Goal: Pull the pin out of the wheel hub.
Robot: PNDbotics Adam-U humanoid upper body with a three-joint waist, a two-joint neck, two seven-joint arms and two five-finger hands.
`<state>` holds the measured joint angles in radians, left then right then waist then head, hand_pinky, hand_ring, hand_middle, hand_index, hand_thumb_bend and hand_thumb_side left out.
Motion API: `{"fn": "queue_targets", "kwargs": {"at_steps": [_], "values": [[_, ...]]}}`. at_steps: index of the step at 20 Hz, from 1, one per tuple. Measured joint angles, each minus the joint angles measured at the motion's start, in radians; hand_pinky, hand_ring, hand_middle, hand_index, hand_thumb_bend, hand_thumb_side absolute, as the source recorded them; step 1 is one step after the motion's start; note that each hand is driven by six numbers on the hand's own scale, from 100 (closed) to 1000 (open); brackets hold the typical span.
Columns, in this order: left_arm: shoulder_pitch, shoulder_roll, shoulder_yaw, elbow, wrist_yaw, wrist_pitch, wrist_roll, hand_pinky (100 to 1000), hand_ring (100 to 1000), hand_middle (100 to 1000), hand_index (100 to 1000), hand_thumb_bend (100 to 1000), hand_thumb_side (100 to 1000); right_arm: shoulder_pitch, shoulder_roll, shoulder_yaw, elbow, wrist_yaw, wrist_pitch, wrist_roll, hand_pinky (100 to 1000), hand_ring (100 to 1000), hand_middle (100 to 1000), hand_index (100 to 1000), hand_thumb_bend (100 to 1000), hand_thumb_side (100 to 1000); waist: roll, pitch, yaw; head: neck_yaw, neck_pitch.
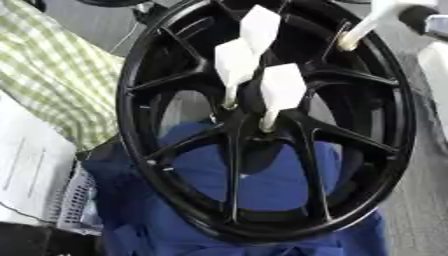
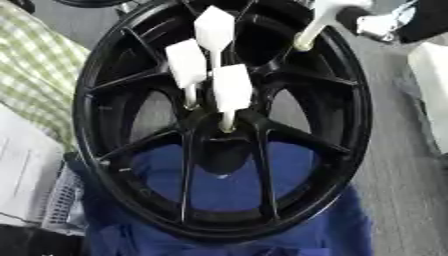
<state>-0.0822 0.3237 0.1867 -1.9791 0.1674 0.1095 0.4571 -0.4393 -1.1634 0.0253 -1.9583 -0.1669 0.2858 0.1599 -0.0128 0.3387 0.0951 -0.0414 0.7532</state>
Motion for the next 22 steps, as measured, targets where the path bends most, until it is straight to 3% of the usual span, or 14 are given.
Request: {"fn": "queue_targets", "kwargs": {"at_steps": [3, 6, 11, 15, 22], "values": [[0.000, 0.000, 0.009, 0.000, -0.001, -0.003, 0.011, 667, 607, 605, 714, 514, 515, 0.137, 0.017, -0.127, 0.081, 0.003, -0.017, -0.096, 748, 566, 370, 525, 100, 173, 0.008, 0.001, -0.011, 0.013, -0.007], [0.002, 0.000, 0.017, 0.000, -0.003, -0.006, 0.021, 666, 607, 605, 714, 515, 514, 0.231, 0.068, -0.244, 0.197, 0.066, -0.061, -0.155, 768, 598, 394, 543, 100, 101, 0.017, 0.006, -0.019, 0.024, -0.008], [0.003, -0.003, 0.027, 0.000, -0.008, -0.006, 0.033, 667, 608, 605, 715, 513, 514, 0.327, 0.164, -0.385, 0.361, 0.261, -0.138, -0.208, 813, 718, 571, 724, 149, 100, 0.029, 0.007, -0.026, 0.040, -0.008], [0.004, -0.008, 0.027, 0.000, -0.009, -0.006, 0.037, 667, 610, 606, 717, 513, 513, 0.366, 0.224, -0.443, 0.412, 0.350, -0.176, -0.204, 868, 845, 813, 864, 220, 100, 0.040, 0.006, -0.028, 0.044, -0.009], [0.004, -0.008, 0.028, 0.000, -0.008, -0.005, 0.040, 666, 612, 607, 716, 518, 513, 0.379, 0.262, -0.487, 0.440, 0.392, -0.173, -0.184, 902, 924, 865, 875, 280, 118, 0.044, -0.001, -0.032, 0.044, -0.009]]}}
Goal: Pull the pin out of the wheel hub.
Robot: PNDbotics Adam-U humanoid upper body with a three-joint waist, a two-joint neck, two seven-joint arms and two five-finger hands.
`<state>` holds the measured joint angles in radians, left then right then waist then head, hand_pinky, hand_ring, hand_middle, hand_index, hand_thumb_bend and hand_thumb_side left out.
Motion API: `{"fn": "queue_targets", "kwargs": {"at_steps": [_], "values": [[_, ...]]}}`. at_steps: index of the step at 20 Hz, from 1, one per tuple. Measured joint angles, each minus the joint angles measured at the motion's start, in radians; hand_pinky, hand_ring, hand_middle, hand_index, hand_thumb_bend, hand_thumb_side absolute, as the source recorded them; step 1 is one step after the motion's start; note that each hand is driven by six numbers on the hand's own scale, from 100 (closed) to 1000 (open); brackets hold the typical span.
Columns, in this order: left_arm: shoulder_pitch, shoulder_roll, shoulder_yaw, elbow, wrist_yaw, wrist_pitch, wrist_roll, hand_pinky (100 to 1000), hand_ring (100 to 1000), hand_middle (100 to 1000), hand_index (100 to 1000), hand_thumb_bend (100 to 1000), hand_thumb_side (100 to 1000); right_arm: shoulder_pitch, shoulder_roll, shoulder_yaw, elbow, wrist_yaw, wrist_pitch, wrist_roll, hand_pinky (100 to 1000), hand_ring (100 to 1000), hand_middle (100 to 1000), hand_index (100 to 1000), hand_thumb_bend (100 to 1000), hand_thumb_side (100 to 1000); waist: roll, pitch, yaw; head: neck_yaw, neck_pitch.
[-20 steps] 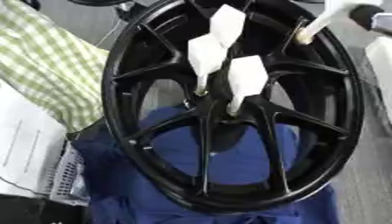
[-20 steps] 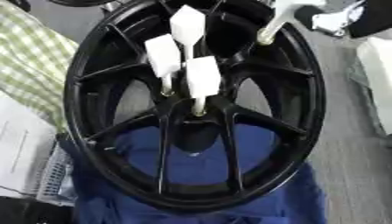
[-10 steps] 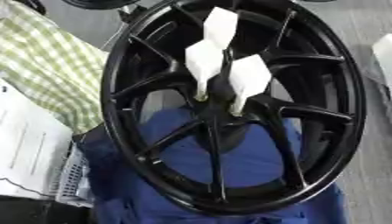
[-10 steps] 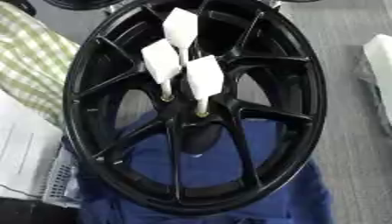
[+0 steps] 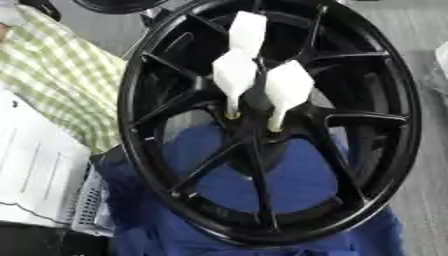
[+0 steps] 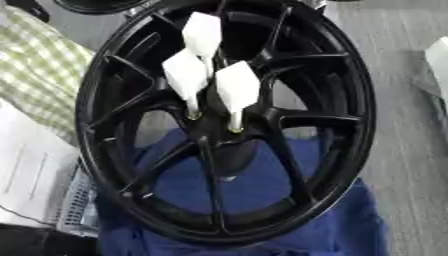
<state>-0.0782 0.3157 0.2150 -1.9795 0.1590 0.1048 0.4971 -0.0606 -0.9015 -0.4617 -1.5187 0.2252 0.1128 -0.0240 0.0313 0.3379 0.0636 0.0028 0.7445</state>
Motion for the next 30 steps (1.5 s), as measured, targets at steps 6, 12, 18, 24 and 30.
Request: {"fn": "queue_targets", "kwargs": {"at_steps": [6, 12, 18, 24, 30], "values": [[0.000, 0.000, 0.000, 0.000, 0.000, 0.003, 0.003, 665, 611, 604, 715, 520, 513, -0.007, 0.008, -0.003, -0.008, -0.004, 0.024, -0.022, 911, 937, 879, 887, 277, 113, 0.002, -0.002, 0.005, -0.004, 0.000], [0.000, 0.000, 0.000, 0.000, 0.000, 0.003, 0.003, 665, 611, 603, 715, 522, 511, -0.018, 0.016, -0.002, -0.026, -0.039, 0.061, -0.065, 928, 947, 913, 972, 100, 1000, -0.001, -0.002, 0.005, -0.005, 0.000], [0.000, 0.000, 0.000, 0.000, 0.000, 0.003, 0.000, 663, 611, 603, 712, 519, 510, -0.020, 0.017, 0.000, -0.026, -0.093, 0.118, -0.135, 919, 921, 844, 870, 128, 129, -0.002, -0.002, 0.005, -0.006, 0.000], [-0.001, 0.000, 0.000, 0.000, 0.000, 0.003, -0.001, 663, 612, 603, 711, 520, 510, -0.026, 0.018, 0.002, -0.048, -0.167, 0.133, -0.234, 907, 889, 821, 893, 100, 909, -0.004, -0.002, 0.010, -0.006, 0.000], [-0.002, 0.000, 0.000, 0.000, -0.001, 0.002, -0.003, 663, 613, 603, 711, 520, 511, -0.027, 0.018, 0.011, -0.056, -0.241, 0.096, -0.291, 883, 830, 737, 838, 100, 703, -0.009, -0.002, 0.018, -0.006, 0.000]]}}
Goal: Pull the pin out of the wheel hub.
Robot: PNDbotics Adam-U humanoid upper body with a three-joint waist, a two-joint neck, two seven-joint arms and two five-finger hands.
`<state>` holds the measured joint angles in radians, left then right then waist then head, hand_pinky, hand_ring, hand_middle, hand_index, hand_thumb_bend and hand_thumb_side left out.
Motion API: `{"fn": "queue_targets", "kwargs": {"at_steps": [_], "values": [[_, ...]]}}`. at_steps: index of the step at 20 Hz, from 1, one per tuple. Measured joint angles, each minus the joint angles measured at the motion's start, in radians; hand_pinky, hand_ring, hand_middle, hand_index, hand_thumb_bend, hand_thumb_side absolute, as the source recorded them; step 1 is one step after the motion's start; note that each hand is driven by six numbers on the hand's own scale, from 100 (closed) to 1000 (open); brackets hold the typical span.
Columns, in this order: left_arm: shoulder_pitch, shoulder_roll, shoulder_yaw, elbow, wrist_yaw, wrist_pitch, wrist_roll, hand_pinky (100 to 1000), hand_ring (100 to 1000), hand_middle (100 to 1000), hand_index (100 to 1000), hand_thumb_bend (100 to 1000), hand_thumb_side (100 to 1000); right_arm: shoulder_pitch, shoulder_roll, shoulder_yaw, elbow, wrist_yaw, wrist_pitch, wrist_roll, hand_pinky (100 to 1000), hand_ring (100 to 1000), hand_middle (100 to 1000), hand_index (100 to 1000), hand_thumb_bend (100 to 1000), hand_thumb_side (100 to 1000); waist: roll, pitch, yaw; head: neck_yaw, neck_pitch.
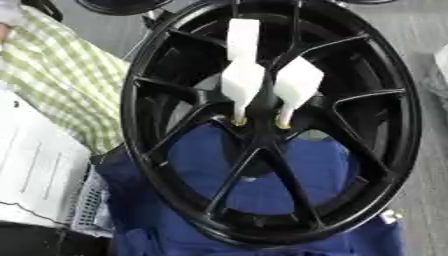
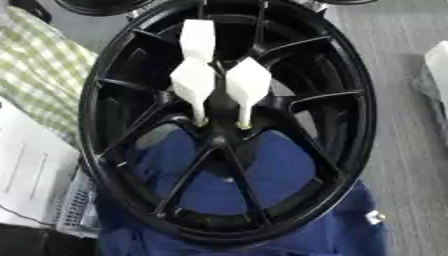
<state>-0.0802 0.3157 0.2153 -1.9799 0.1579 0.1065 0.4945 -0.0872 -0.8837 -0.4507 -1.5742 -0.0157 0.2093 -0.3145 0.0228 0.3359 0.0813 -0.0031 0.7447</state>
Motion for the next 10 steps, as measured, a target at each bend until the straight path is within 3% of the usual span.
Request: {"fn": "queue_targets", "kwargs": {"at_steps": [1, 2, 3, 5, 6, 7, 10], "values": [[0.000, 0.000, 0.000, 0.000, 0.000, 0.000, 0.000, 663, 613, 603, 711, 520, 511, 0.000, 0.000, 0.002, -0.001, -0.010, -0.001, -0.008, 883, 830, 737, 838, 100, 703, 0.000, 0.000, 0.000, 0.000, 0.000], [0.000, 0.000, 0.000, 0.000, 0.000, 0.000, 0.000, 662, 613, 603, 711, 521, 510, 0.000, 0.000, 0.003, -0.001, -0.018, -0.001, -0.015, 868, 756, 653, 788, 100, 497, 0.000, 0.000, 0.000, 0.000, 0.000], [0.000, 0.000, 0.000, 0.000, 0.000, 0.000, 0.000, 662, 613, 603, 712, 521, 510, -0.001, 0.000, 0.006, -0.002, -0.025, -0.003, -0.018, 870, 746, 645, 784, 100, 483, 0.000, 0.000, 0.002, -0.002, 0.000], [-0.004, 0.000, -0.003, 0.000, 0.000, -0.001, -0.001, 661, 612, 602, 712, 521, 509, -0.023, 0.000, 0.021, -0.019, -0.043, -0.012, -0.015, 876, 742, 640, 785, 100, 555, 0.000, -0.001, 0.021, -0.010, 0.000], [-0.005, 0.000, -0.003, 0.000, 0.001, -0.002, -0.001, 661, 612, 602, 712, 521, 508, -0.046, 0.000, 0.033, -0.036, -0.054, -0.021, -0.007, 882, 743, 641, 788, 100, 682, -0.001, -0.002, 0.030, -0.014, 0.000], [-0.006, 0.000, -0.003, 0.000, 0.001, -0.003, -0.002, 661, 612, 602, 712, 521, 508, -0.072, 0.002, 0.047, -0.058, -0.066, -0.033, 0.004, 888, 746, 645, 793, 100, 727, -0.002, -0.003, 0.032, -0.017, 0.000], [-0.015, 0.000, -0.007, 0.000, 0.002, -0.009, 0.001, 660, 612, 602, 712, 522, 506, -0.142, 0.033, 0.095, -0.126, -0.110, -0.074, 0.042, 888, 752, 652, 803, 100, 724, -0.007, -0.004, 0.034, -0.020, 0.000]]}}
